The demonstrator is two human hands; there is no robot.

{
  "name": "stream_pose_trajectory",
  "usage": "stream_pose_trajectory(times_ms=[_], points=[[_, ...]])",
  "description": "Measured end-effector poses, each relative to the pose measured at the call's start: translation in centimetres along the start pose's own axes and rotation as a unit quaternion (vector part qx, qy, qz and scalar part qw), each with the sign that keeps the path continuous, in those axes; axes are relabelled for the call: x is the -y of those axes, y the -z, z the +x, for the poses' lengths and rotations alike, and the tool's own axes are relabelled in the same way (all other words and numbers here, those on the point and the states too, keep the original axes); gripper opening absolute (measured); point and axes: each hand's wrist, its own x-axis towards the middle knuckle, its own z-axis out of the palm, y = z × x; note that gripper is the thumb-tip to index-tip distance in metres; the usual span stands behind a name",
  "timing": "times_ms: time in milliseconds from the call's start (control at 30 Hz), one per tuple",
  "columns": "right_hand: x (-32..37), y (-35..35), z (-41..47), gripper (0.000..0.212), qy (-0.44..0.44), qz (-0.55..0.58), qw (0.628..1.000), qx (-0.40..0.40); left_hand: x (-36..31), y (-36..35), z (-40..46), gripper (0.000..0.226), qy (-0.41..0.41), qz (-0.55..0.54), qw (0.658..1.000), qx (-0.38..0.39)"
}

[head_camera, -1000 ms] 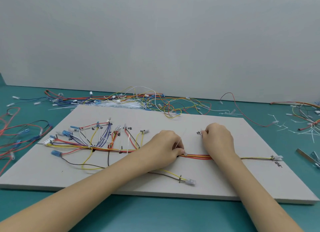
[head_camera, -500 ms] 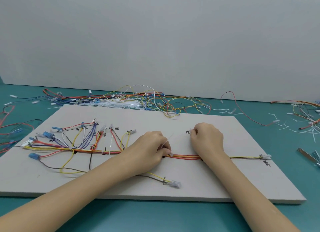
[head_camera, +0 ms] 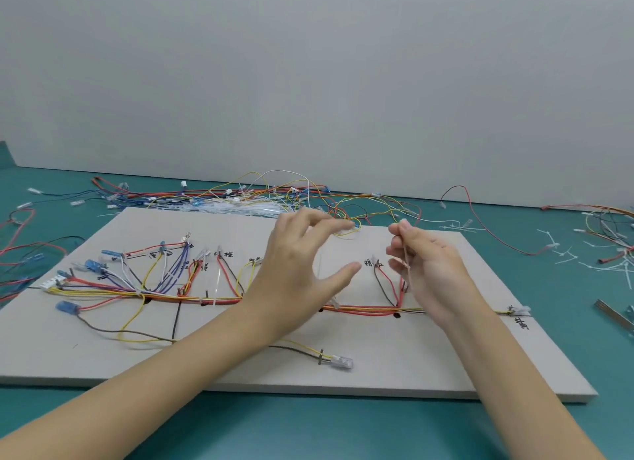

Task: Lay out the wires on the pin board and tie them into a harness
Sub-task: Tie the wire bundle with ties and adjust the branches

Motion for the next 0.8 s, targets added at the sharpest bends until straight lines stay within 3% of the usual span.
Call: stream_pose_trajectory(times_ms=[67, 200, 333, 433, 600, 800], points=[[0.0, -0.8, -0.4, 0.021, -0.059, 0.064, 0.996, 0.030, -1.2, -0.2, 0.3, 0.016, -0.008, -0.016, 1.000, 0.013], [-0.1, -1.8, -1.2, 0.032, -0.123, 0.150, 0.979, 0.064, -2.7, -1.5, 0.0, 0.014, 0.106, -0.166, 0.967, 0.162], [-0.4, -2.6, -1.8, 0.025, -0.136, 0.195, 0.968, 0.077, -3.1, -3.1, -0.4, 0.002, 0.201, -0.275, 0.932, 0.121], [-0.8, -2.7, -1.9, 0.022, -0.140, 0.207, 0.966, 0.062, -2.5, -3.5, -0.5, 0.010, 0.258, -0.317, 0.907, 0.099], [-1.7, -3.0, -2.2, 0.023, -0.121, 0.147, 0.980, 0.049, -2.1, -3.8, -0.9, 0.010, 0.279, -0.368, 0.879, 0.120], [-0.9, -1.8, -2.1, 0.039, -0.079, 0.063, 0.994, 0.047, -1.4, -2.8, -0.6, 0.005, 0.347, -0.438, 0.816, 0.150]])
